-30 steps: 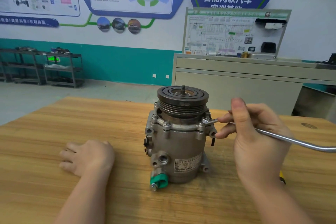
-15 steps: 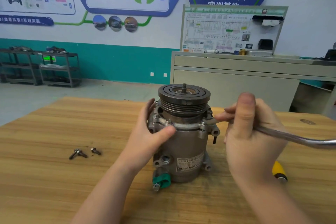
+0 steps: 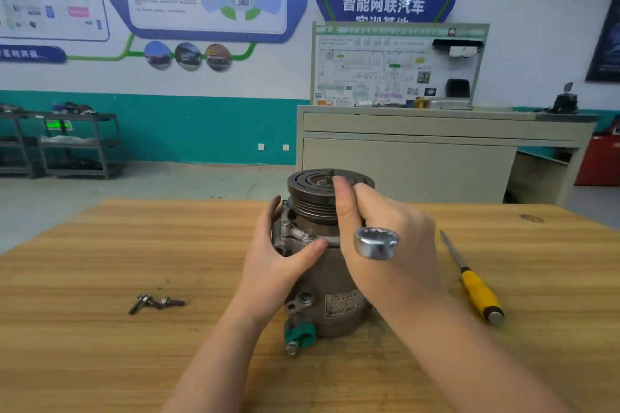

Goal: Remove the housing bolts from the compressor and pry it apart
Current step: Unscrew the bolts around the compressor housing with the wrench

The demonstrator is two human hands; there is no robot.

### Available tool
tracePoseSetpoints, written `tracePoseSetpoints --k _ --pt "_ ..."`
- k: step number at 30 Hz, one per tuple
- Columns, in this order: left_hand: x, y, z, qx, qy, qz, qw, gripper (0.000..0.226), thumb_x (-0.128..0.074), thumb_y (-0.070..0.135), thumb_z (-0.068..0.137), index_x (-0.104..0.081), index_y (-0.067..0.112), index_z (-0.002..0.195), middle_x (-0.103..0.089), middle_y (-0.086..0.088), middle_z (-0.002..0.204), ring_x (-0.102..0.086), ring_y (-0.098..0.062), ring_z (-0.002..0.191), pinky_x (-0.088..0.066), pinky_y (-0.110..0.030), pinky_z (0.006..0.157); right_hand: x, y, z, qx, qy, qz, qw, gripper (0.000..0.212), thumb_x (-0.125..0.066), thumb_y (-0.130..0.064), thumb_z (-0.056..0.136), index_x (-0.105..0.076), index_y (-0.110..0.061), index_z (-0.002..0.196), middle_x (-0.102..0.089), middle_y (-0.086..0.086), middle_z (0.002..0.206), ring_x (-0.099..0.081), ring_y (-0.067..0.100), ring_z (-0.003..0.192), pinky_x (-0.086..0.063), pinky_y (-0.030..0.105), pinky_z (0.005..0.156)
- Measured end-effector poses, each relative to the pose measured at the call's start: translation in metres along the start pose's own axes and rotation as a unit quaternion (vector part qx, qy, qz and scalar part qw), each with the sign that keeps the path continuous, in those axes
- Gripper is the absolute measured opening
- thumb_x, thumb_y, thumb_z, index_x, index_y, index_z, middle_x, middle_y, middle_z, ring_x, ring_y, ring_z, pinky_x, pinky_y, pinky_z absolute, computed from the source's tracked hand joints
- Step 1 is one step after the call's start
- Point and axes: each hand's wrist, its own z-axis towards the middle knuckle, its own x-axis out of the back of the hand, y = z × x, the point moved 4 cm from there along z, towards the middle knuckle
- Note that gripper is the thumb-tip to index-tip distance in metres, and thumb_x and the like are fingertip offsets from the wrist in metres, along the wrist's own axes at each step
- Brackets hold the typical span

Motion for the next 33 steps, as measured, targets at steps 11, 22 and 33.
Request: tracePoseSetpoints --k 11,22,33 --pt "-0.001 0.003 -0.003 -0.016 0.029 0.041 0.999 0.109 -0.074 0.066 0.051 -0.037 0.027 0.146 -0.051 0.015 0.138 -0.049 0.004 0.123 -0.041 -0.011 0.095 0.002 0.046 -0.046 -0.374 0.133 0.471 0.788 0.049 -0.046 -0.039 0.096 -0.063 -0.019 0.054 -0.051 -0.005 0.046 -0.042 0.006 0.037 -0.031 0.014 0.039" --pt "-0.003 -0.002 -0.003 -0.005 0.050 0.005 0.999 0.100 -0.076 0.062 0.049 -0.039 0.038 0.139 -0.053 0.022 0.131 -0.052 0.009 0.116 -0.045 -0.005 0.083 -0.028 0.117 -0.029 -0.599 -0.170 0.608 0.493 0.021 -0.077 -0.027 0.066 -0.063 -0.013 0.058 -0.043 -0.003 0.046 -0.035 0.002 0.034 -0.021 0.011 0.030" --pt "-0.008 -0.001 -0.012 -0.019 0.105 0.055 0.993 0.096 -0.074 0.064 0.053 -0.037 0.041 0.138 -0.050 0.017 0.136 -0.046 -0.008 0.128 -0.041 -0.044 0.108 0.031 0.077 -0.019 -0.350 -0.016 0.327 0.878 0.044 -0.066 -0.002 0.086 -0.042 -0.015 0.052 -0.053 0.006 0.044 -0.046 0.008 0.036 -0.037 0.015 0.037"
